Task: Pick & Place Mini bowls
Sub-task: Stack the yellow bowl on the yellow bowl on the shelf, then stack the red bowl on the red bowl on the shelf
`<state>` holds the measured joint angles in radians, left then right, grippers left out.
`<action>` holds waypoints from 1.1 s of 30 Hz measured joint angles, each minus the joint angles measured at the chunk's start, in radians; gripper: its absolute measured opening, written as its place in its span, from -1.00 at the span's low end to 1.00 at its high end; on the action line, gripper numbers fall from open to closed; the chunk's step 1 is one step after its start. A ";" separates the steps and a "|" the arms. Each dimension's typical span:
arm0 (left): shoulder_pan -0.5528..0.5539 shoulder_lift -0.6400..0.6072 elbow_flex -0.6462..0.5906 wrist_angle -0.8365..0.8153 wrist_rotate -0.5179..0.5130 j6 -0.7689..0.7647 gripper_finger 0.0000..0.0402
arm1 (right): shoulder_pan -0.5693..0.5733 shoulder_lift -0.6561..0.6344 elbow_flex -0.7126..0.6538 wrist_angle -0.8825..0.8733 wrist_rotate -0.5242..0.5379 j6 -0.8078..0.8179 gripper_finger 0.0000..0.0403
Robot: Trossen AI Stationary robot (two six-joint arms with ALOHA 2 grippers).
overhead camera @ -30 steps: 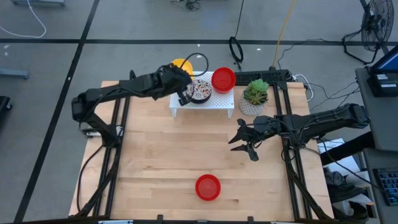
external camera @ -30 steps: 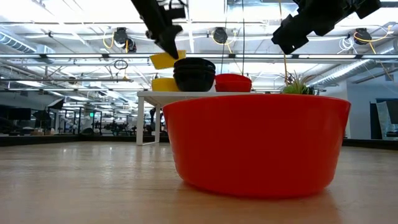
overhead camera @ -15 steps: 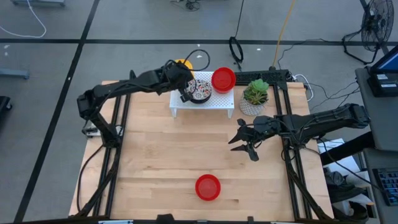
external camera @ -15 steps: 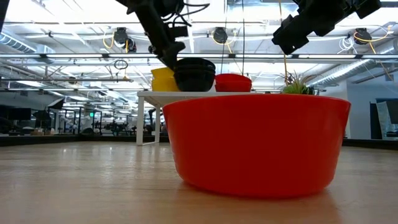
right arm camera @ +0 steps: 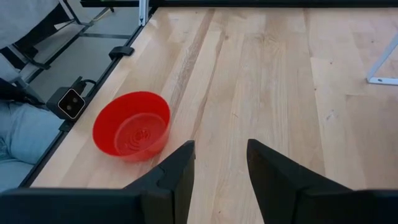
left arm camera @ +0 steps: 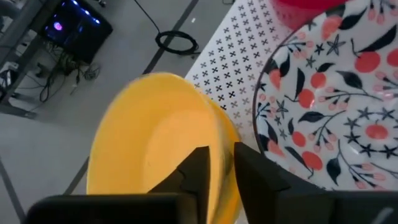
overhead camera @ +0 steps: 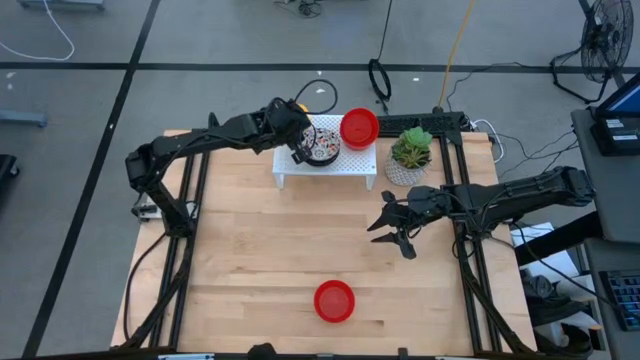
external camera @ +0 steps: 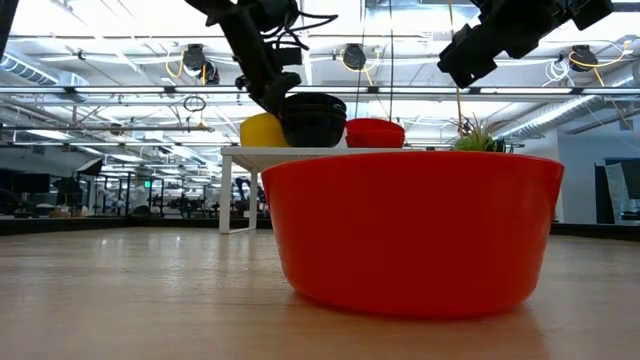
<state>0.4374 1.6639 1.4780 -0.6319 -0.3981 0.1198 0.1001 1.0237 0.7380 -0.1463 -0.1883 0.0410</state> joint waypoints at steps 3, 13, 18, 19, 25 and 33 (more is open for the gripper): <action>-0.004 -0.012 0.000 0.013 -0.002 -0.010 -0.47 | 0.000 0.000 0.000 0.000 0.000 0.000 -0.32; -0.099 -0.119 0.000 0.054 0.034 -0.048 -0.01 | 0.010 0.000 0.000 0.001 -0.070 0.000 -0.32; -0.198 -0.180 0.001 0.030 0.113 -0.170 0.00 | 0.077 0.030 0.000 0.060 -0.073 0.014 -0.32; -0.219 -0.186 0.001 0.025 0.139 -0.194 -0.01 | 0.094 0.044 0.000 0.094 -0.072 0.027 -0.32; -0.352 -0.195 0.001 -0.014 0.243 -0.289 -0.08 | 0.208 0.157 0.000 0.211 -0.073 0.032 -0.32; -0.491 -0.194 0.001 -0.073 0.246 -0.341 -0.11 | 0.321 0.335 0.000 0.282 -0.074 0.026 -0.32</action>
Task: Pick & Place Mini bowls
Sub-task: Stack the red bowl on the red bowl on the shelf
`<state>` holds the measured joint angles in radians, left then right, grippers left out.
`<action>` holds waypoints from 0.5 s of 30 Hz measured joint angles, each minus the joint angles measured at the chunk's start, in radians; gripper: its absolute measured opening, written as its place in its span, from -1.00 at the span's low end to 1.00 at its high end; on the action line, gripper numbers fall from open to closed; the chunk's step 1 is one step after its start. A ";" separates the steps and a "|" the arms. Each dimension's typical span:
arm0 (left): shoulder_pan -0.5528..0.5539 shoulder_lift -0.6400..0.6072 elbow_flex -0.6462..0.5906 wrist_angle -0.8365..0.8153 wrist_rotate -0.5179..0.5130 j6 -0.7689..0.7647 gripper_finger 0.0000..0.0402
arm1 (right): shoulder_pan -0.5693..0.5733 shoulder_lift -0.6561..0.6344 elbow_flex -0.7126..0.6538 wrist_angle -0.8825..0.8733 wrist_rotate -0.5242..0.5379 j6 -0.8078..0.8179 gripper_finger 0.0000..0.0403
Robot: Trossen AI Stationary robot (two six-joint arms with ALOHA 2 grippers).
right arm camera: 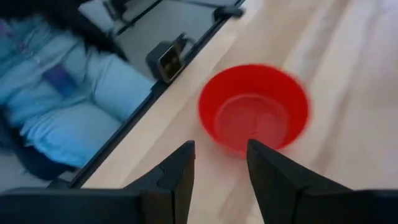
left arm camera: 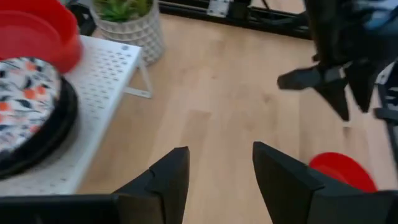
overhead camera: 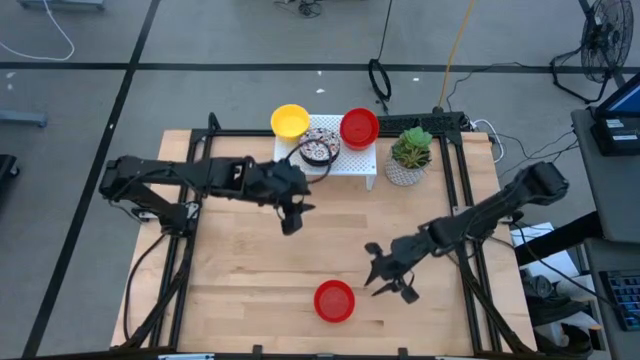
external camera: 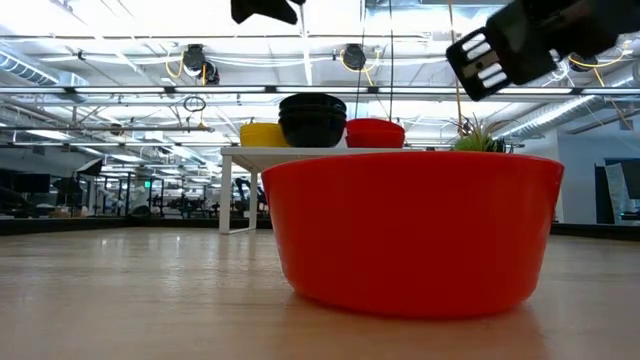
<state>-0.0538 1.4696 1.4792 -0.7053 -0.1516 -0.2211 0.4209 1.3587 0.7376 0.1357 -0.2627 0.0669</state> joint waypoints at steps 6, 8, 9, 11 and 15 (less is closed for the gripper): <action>-0.060 0.000 0.000 0.001 -0.006 -0.097 -0.13 | 0.061 0.132 0.000 0.165 0.001 -0.064 -0.32; -0.075 0.000 0.000 0.001 -0.006 -0.124 -0.13 | 0.071 0.175 0.000 0.226 0.010 -0.108 -0.32; -0.082 0.000 0.000 0.000 -0.006 -0.136 -0.13 | 0.074 0.194 0.000 0.257 0.027 -0.128 -0.32; -0.095 0.000 0.000 0.000 -0.006 -0.157 -0.13 | 0.073 0.232 0.000 0.307 0.056 -0.160 -0.32; -0.118 0.000 0.000 0.003 -0.006 -0.181 -0.13 | 0.072 0.309 0.003 0.404 0.061 -0.160 -0.32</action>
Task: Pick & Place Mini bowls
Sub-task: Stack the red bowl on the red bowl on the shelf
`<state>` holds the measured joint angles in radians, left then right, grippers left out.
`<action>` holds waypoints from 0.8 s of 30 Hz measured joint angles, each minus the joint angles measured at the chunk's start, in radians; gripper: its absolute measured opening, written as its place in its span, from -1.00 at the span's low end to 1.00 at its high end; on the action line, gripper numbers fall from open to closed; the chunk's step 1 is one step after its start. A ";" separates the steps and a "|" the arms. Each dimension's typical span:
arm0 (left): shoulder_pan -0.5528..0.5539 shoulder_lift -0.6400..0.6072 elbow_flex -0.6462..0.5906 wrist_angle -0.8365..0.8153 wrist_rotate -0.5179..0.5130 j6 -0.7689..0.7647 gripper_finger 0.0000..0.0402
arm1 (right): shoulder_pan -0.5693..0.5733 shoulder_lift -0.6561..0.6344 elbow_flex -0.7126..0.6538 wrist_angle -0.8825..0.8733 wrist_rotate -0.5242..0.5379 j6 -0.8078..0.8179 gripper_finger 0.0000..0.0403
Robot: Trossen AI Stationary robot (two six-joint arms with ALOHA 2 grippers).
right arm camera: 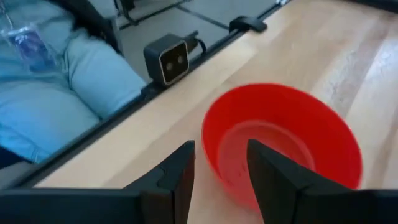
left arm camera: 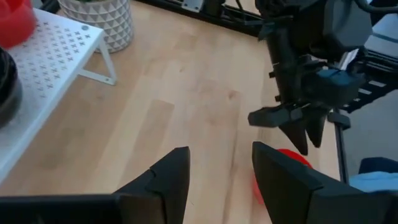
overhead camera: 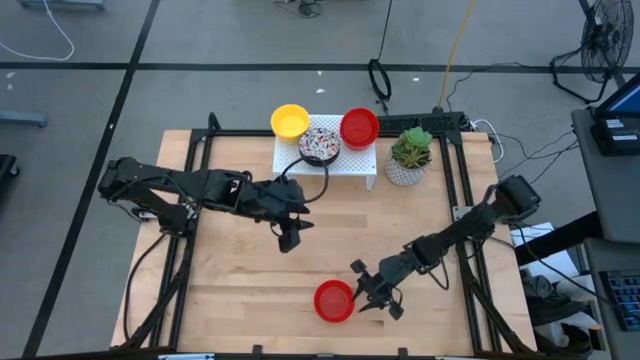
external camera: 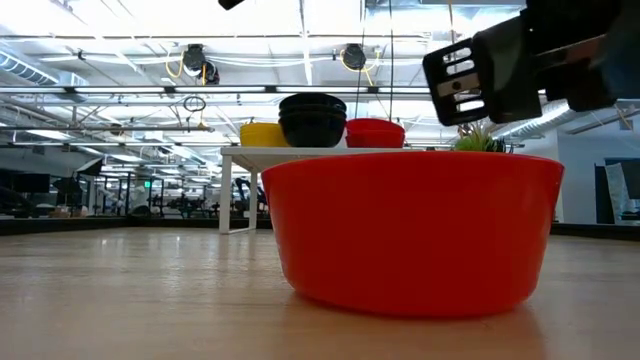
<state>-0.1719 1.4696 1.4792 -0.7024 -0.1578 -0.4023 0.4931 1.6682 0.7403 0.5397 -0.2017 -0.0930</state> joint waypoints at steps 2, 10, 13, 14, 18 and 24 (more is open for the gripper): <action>-0.010 0.000 0.000 0.000 0.000 -0.003 -0.13 | 0.001 0.031 0.016 0.026 -0.001 0.001 -0.32; -0.048 0.000 0.000 -0.001 -0.001 -0.026 -0.13 | 0.020 0.137 0.131 -0.073 0.023 0.027 -0.32; -0.058 0.000 0.000 -0.002 -0.001 -0.026 -0.13 | 0.026 0.166 0.180 -0.170 0.024 0.021 -0.32; -0.061 0.000 0.000 -0.002 -0.001 -0.027 -0.13 | 0.026 0.172 0.195 -0.200 0.026 0.020 -0.32; -0.069 0.000 0.000 -0.002 -0.001 -0.031 -0.13 | 0.026 0.178 0.237 -0.291 0.128 -0.006 -0.33; -0.073 0.000 0.000 -0.006 -0.001 -0.026 -0.13 | 0.026 0.178 0.253 -0.370 0.162 -0.090 -0.49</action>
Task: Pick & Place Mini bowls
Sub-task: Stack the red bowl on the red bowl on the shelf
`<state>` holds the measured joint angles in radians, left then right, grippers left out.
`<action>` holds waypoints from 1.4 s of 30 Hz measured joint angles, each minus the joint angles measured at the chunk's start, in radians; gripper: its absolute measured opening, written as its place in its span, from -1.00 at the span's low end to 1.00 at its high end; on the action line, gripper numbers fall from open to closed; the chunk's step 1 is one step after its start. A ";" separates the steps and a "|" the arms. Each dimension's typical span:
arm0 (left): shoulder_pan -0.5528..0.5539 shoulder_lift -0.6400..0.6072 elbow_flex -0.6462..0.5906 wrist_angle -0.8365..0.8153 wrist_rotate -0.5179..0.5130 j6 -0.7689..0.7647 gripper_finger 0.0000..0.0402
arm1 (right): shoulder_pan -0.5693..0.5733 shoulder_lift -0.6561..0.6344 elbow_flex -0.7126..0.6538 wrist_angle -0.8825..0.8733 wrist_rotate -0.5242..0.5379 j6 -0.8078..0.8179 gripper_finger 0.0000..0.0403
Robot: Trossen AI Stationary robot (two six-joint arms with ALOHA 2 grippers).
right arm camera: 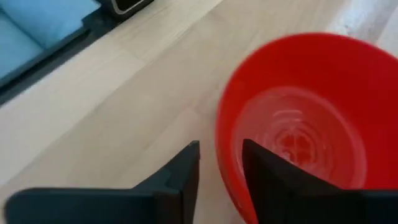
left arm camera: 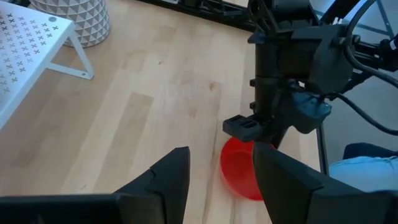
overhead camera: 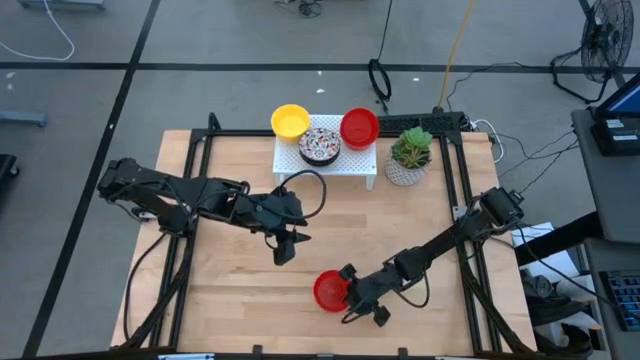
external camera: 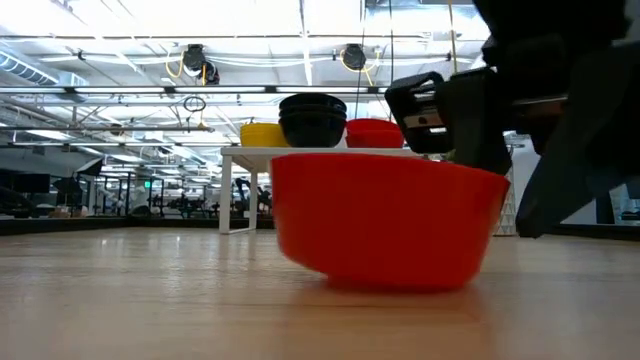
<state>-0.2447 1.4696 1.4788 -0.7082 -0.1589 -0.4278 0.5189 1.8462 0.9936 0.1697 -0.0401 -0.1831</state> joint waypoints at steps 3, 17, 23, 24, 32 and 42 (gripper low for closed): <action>0.000 0.000 0.000 -0.001 0.000 0.005 -0.13 | 0.000 0.000 0.000 -0.033 0.052 -0.049 -0.68; 0.000 0.000 0.000 -0.008 0.000 0.065 -0.13 | -0.016 -0.241 0.000 -0.238 0.145 -0.137 -0.99; 0.004 0.000 0.000 -0.008 0.000 0.188 -0.13 | -0.079 -0.536 0.000 -0.418 0.236 -0.182 -0.99; 0.007 0.000 0.000 -0.008 0.000 0.207 -0.13 | -0.102 -0.579 0.000 -0.439 0.276 -0.193 -0.99; 0.046 0.000 0.000 -0.026 -0.057 0.316 -0.13 | -0.455 -0.773 0.000 -0.481 0.231 -0.227 -1.00; 0.108 -0.037 0.000 -0.136 -0.172 0.340 -0.13 | -0.874 -0.652 0.133 -0.480 0.025 -0.195 -1.00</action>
<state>-0.1368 1.4327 1.4786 -0.8438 -0.3310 -0.0878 -0.3552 1.1943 1.1261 -0.3103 -0.0148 -0.3782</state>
